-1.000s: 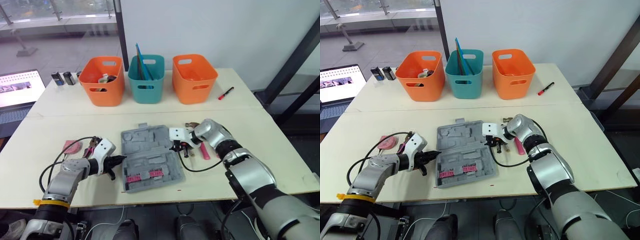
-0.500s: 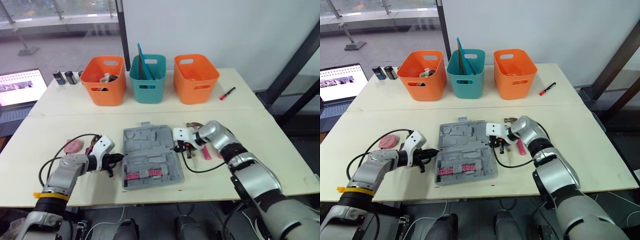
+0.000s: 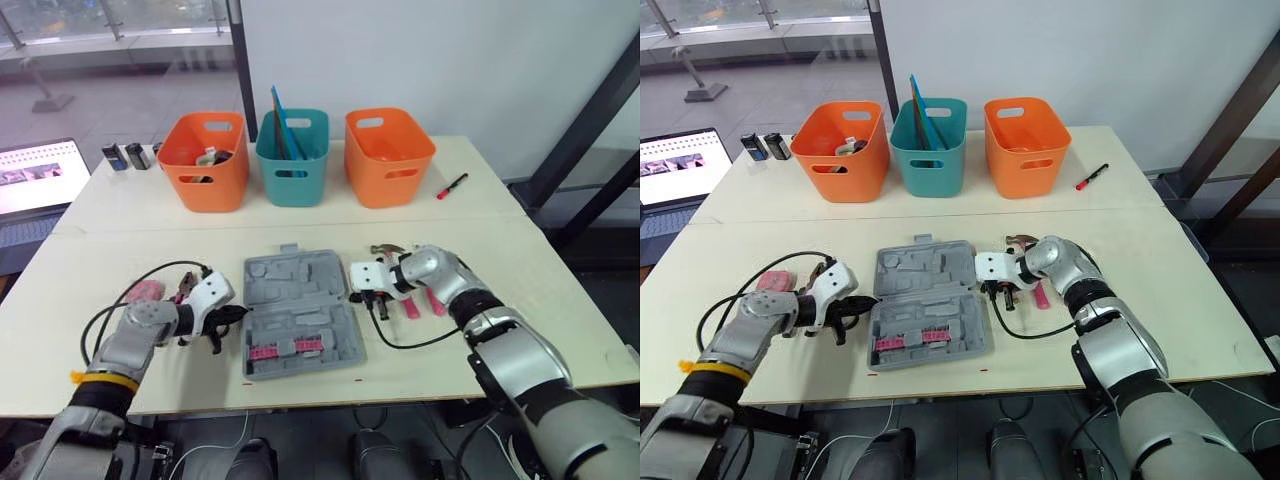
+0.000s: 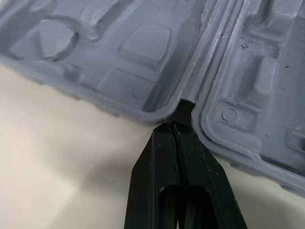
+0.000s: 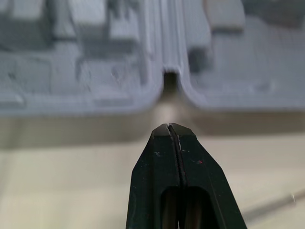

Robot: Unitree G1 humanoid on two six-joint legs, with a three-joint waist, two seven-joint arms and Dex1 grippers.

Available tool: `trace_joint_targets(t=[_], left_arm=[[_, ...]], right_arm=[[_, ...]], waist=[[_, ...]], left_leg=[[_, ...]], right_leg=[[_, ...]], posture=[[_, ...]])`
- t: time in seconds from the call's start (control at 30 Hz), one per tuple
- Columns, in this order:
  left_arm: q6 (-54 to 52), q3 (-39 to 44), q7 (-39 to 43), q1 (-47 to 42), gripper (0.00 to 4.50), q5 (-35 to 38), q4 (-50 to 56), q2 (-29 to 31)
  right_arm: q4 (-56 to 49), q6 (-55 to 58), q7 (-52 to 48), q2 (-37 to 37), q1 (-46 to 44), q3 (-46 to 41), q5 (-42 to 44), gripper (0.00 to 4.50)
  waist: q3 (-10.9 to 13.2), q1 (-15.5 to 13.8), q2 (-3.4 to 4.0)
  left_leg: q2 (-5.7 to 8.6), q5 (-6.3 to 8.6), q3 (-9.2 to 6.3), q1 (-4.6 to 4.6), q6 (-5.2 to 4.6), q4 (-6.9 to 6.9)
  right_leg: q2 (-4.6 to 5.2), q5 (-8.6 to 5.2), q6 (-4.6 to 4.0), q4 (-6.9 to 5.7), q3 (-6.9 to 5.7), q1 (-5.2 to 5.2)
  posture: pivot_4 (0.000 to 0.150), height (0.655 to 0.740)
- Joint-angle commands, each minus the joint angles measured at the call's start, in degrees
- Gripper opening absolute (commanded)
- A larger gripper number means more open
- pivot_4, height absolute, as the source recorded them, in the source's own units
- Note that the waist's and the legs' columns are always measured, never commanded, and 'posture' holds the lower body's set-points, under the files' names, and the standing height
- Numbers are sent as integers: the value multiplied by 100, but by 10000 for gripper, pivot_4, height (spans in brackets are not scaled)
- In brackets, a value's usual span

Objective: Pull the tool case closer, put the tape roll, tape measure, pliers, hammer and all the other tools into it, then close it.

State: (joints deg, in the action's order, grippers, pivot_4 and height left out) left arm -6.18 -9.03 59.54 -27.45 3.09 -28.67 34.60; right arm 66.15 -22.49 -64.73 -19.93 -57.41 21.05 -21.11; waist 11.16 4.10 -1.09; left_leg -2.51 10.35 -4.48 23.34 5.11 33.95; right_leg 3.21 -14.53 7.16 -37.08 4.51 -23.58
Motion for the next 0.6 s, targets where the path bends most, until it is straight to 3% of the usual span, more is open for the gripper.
trace_joint_targets(t=[0.03,0.27,0.6], left_arm=[[225,-116,189,-335,0,1,-49,-202],[201,-62,154,-356,0,-78,-209,-250],[-446,122,456,766,0,357,1056,-18]], right_arm=[[-163,-40,-195,131,-95,-112,253,183],[-598,401,-738,-60,243,-269,562,183],[-2180,1398,-1266,-282,1153,-280,1024,183]], waist=[[0,-13,1],[1,-7,1],[1,-5,2]], left_leg=[[0,0,0,1,0,1],[1,0,-1,1,0,1],[-2,0,-2,0,0,-1]], right_leg=[[0,0,0,1,0,0],[0,-1,2,0,0,0],[0,-3,3,-2,1,-1]], posture=[[1500,7364],[1500,7364],[1500,7364]])
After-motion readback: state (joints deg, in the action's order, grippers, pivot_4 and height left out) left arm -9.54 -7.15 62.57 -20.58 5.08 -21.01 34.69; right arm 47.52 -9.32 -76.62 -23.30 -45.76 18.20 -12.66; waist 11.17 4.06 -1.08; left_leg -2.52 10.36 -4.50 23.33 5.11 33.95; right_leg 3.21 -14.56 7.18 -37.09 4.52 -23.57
